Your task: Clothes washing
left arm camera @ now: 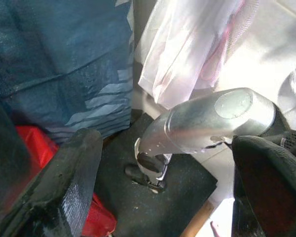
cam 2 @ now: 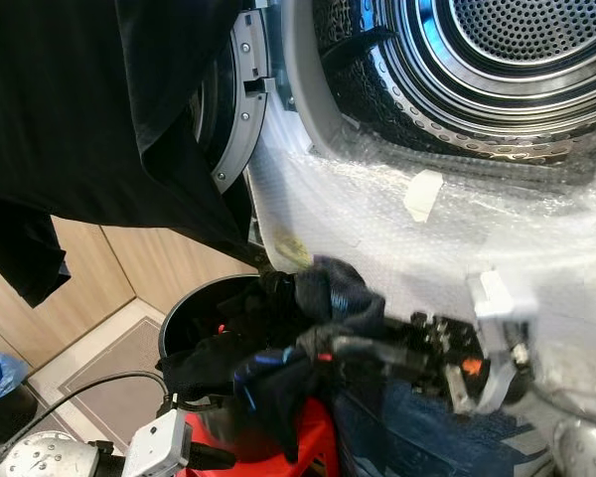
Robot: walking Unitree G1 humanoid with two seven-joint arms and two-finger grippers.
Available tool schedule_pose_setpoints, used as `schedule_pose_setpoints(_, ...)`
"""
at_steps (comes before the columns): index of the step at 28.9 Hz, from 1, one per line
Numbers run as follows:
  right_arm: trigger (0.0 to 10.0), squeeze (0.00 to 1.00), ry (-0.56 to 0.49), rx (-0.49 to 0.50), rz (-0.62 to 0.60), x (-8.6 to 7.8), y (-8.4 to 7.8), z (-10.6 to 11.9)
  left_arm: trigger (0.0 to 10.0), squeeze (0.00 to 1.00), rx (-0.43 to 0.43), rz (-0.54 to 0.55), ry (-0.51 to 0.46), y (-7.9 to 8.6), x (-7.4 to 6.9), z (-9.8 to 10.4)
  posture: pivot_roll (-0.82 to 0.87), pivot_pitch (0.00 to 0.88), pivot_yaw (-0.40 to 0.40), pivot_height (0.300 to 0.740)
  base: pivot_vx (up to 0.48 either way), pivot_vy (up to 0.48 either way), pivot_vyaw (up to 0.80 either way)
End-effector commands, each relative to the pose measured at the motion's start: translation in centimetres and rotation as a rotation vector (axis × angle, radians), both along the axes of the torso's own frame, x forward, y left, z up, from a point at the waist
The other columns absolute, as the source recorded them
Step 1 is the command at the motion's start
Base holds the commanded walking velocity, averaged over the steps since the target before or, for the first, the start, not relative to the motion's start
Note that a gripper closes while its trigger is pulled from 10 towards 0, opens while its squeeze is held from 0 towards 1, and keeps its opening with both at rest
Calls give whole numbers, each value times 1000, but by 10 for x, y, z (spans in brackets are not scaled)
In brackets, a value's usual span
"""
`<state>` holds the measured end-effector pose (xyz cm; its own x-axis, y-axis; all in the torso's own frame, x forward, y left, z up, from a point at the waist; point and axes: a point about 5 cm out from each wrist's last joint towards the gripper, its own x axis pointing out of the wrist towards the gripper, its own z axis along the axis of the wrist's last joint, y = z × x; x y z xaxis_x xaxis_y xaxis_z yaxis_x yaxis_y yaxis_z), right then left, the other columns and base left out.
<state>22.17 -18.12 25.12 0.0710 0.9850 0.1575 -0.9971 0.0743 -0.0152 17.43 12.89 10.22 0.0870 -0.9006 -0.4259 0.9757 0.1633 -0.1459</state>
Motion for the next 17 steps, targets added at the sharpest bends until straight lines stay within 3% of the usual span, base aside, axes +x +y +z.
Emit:
schedule_pose_setpoints(1, 10000, 0, -45, 4, 28, -3, 5, 12, 10000, 0, 32, 19, -23, 2, 4, -6, -59, 0, 75, 740, 0, 0, 0)
schedule_pose_setpoints(7, 10000, 0, -115, 23, -22, 15, 11, 34, 10000, 0, 24, 60, -41, -2, 7, -16, -52, 0, 61, 740, 0, 0, 0)
schedule_pose_setpoints(17, 10000, 0, -230, -19, -388, 78, 0, 82, 10000, 0, -1, 99, -56, -8, 6, -16, -26, 0, 34, 740, 0, 0, 0)
